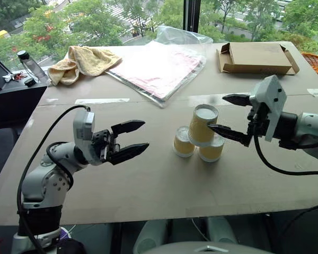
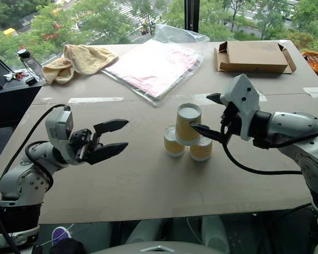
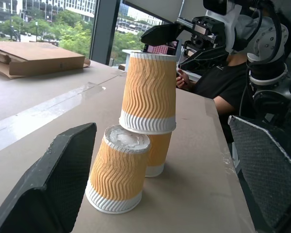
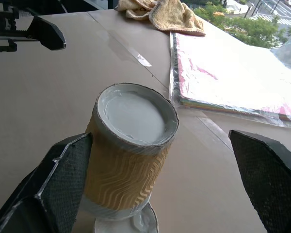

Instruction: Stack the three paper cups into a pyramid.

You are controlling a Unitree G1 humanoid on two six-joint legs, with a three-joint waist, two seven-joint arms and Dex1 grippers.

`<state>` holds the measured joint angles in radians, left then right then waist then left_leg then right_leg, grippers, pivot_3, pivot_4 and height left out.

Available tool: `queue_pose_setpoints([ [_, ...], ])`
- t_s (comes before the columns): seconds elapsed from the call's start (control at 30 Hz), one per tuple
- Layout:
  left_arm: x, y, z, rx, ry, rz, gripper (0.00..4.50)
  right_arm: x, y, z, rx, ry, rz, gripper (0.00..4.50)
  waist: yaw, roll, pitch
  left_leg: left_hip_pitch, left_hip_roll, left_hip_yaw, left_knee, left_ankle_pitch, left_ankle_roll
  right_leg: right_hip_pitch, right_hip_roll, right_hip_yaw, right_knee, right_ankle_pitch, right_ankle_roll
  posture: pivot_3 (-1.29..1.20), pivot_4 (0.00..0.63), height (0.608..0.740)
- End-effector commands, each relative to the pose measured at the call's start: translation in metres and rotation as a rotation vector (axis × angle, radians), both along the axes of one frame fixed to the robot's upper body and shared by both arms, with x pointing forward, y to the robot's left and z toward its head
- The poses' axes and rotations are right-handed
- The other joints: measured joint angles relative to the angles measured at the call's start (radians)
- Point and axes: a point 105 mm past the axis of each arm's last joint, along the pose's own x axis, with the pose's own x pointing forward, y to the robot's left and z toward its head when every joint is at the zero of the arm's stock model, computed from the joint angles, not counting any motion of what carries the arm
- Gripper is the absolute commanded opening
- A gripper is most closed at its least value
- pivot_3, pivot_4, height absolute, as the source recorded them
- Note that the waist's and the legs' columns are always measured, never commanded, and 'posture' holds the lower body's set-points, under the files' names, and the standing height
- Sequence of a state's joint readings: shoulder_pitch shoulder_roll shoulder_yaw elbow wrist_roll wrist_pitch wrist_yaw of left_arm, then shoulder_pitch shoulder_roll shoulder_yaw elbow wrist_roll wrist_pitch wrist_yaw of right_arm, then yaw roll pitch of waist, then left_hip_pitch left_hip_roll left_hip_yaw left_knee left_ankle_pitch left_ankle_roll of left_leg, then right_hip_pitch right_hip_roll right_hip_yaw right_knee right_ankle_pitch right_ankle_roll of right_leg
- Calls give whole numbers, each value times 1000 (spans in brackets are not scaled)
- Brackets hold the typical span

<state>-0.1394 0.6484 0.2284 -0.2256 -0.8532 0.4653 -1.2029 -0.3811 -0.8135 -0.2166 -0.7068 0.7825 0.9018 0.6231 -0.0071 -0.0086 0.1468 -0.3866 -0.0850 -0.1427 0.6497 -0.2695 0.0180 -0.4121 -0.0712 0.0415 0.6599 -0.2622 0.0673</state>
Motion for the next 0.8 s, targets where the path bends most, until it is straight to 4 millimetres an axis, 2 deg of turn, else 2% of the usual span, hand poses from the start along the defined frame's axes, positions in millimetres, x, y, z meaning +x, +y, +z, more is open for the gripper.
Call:
queue_pose_setpoints([
  [0.03, 0, -3, -3, 17, -12, 27, 4500, -17, -14, 12, 65, -66, 8, 4439, 0, 0, 0, 0, 0, 0, 0, 0, 0, 0, 0, 0, 0, 0, 0, 0, 150, 740],
  [0.2, 3, -5, -24, 55, 15, 123, 4500, -38, -42, -23, 81, 21, -75, 4439, -1, 0, 0, 2, 0, 0, 0, 0, 0, 1, 0, 1, 1, 0, 0, 0, 150, 740],
  [0.4, -2, 22, -54, 175, 55, 223, 4500, -69, -77, -64, 57, 101, -230, 4439, 2, 0, 0, 4, 0, 1, 0, -1, 1, 3, 0, 1, 2, 0, 0, 0, 150, 740],
  [0.5, -4, 31, -63, 212, 75, 245, 4500, -78, -89, -81, 22, 126, -289, 4439, -1, 0, 0, 5, 0, 2, 0, -2, 4, 4, 0, 3, 2, 0, 0, 0, 150, 740],
  [0.6, -9, 38, -69, 233, 96, 249, 4500, -85, -95, -92, 12, 139, -325, 4439, 0, 0, -1, 7, 0, 2, 0, -3, 5, 6, 0, 2, 2, 0, 0, 0, 150, 740],
  [0.8, -17, 47, -78, 269, 121, 248, 4500, -84, -95, -102, 15, 146, -332, 4439, 0, 0, -1, 7, 0, 2, 0, -3, 5, 6, 0, 2, 1, 0, 0, 0, 150, 740],
])
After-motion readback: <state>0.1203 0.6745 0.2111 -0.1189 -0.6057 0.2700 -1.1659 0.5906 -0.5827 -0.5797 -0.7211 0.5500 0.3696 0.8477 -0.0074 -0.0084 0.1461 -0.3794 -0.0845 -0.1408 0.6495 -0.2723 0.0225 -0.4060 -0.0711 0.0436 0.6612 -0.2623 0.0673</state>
